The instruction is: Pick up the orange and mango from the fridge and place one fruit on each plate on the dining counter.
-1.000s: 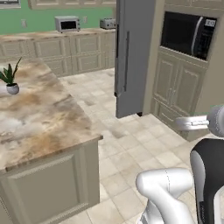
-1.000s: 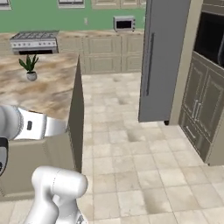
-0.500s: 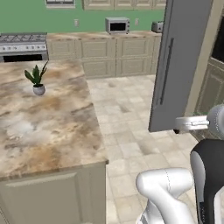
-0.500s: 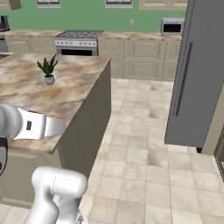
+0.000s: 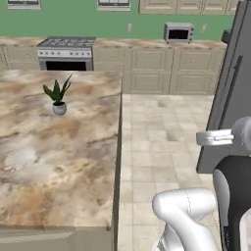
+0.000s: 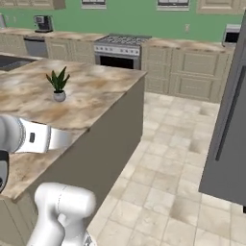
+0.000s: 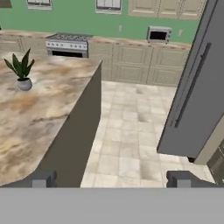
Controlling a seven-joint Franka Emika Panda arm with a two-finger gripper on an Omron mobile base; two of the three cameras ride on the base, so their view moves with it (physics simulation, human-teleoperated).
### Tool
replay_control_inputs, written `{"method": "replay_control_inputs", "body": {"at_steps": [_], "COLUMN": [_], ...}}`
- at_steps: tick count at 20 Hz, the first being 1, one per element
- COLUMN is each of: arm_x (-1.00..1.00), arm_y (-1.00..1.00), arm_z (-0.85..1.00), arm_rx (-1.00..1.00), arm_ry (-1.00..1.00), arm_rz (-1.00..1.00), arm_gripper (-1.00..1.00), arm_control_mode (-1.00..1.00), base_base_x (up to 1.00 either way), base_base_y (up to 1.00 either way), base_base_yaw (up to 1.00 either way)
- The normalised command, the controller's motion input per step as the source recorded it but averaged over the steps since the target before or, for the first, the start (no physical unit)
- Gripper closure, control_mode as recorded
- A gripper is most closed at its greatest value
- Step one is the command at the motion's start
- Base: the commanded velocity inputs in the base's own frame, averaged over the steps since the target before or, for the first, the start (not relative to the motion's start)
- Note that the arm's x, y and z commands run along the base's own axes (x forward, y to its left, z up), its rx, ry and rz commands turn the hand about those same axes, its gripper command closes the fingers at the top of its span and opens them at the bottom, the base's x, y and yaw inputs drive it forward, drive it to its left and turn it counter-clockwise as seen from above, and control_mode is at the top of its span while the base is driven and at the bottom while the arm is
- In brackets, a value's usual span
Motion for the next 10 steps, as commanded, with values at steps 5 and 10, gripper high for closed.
{"method": "replay_control_inputs", "body": {"at_steps": [5, 10], "arm_x": [0.00, 0.00], "arm_y": [0.00, 0.00], "arm_z": [0.00, 0.00], "arm_rx": [0.00, 0.00], "arm_ry": [0.00, 0.00], "arm_rz": [0.00, 0.00], "arm_gripper": [-1.00, -1.00], "arm_control_mode": [1.00, 1.00], "base_base_x": [0.99, 0.99], "base_base_y": [-0.75, -0.60], "base_base_yaw": [0.19, 0.00]}}
